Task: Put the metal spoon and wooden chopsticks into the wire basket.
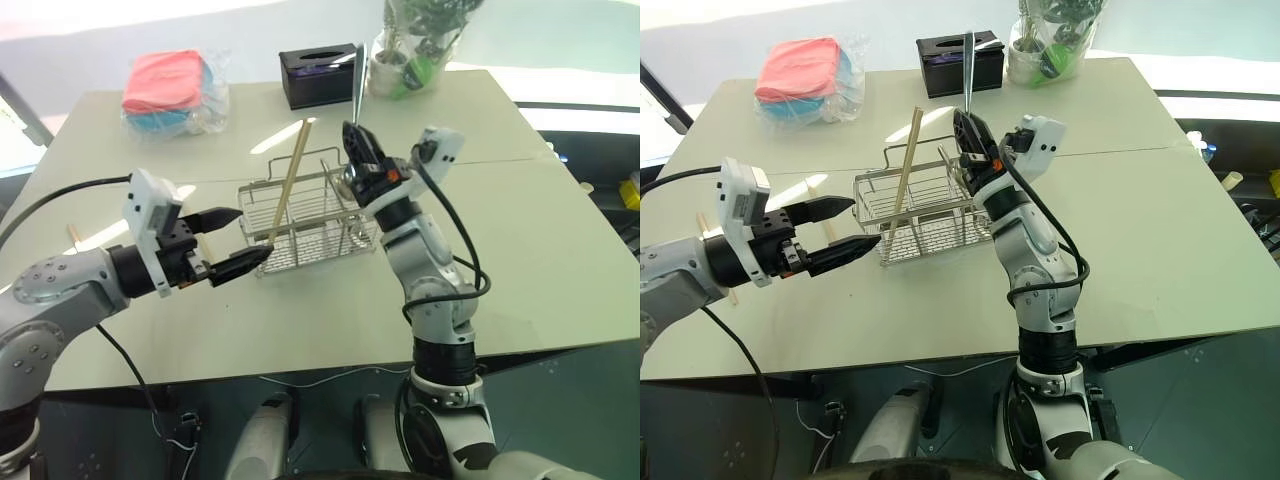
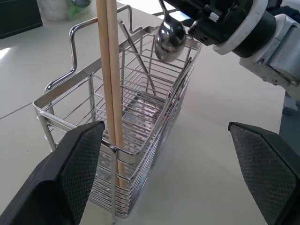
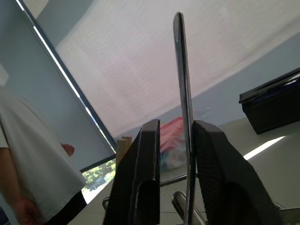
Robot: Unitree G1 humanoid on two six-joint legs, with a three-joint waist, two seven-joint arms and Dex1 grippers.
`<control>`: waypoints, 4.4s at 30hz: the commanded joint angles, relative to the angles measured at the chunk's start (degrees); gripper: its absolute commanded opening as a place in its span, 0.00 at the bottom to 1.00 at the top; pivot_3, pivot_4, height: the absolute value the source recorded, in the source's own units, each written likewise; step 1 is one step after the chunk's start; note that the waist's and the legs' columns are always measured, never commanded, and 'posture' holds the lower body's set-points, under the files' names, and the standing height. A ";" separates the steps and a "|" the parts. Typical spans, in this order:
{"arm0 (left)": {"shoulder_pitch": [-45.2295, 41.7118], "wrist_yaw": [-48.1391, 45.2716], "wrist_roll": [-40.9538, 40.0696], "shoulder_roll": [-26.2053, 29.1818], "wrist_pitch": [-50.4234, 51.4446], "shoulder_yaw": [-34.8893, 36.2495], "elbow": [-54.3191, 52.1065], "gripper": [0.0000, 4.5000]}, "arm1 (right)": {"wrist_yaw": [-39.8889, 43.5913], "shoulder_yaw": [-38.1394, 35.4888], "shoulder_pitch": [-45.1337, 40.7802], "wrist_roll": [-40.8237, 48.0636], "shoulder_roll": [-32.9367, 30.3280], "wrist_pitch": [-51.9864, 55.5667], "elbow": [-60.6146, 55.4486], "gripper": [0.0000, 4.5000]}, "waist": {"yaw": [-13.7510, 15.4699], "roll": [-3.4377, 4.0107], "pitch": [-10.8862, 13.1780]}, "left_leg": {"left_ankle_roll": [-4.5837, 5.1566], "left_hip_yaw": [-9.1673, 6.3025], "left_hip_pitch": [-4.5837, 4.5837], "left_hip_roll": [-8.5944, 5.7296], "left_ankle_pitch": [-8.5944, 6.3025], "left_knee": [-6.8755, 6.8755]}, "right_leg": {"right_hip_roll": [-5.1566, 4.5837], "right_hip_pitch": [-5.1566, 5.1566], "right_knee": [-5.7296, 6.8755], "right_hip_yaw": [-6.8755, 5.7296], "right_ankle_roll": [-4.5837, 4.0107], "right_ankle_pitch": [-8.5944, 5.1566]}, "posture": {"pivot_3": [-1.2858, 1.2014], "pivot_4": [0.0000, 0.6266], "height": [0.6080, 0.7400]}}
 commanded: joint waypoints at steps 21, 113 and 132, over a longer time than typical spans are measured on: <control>-1.66 7.65 3.15 -6.91 -3.97 3.86 2.75 1.00 | 2.82 -4.16 -9.43 10.27 -20.12 18.56 -13.18 0.68 | 0.44 0.00 0.00 | 0.06 -0.03 -0.05 0.00 0.03 -0.01 | -0.10 0.04 -0.18 -0.03 -0.02 -0.01 | 0.52 0.24 1.00; -21.27 42.03 54.36 -42.32 2.00 -6.09 40.11 1.00 | 46.01 6.32 -10.94 10.38 -58.79 28.35 -11.24 0.01 | 3.57 -0.39 0.01 | 0.09 -0.03 -1.00 -0.13 -0.07 1.00 | -0.20 0.13 -0.36 -0.40 0.53 0.30 | 0.52 0.24 1.00; -19.10 42.46 55.38 -43.83 5.01 -4.24 37.01 0.01 | 46.13 4.46 -11.97 9.84 -58.53 28.60 -10.44 0.00 | 4.27 -0.38 -0.01 | 0.10 0.03 -0.97 -0.07 -0.07 1.03 | -0.09 0.12 -0.36 -0.32 0.58 0.32 | 0.52 0.24 1.00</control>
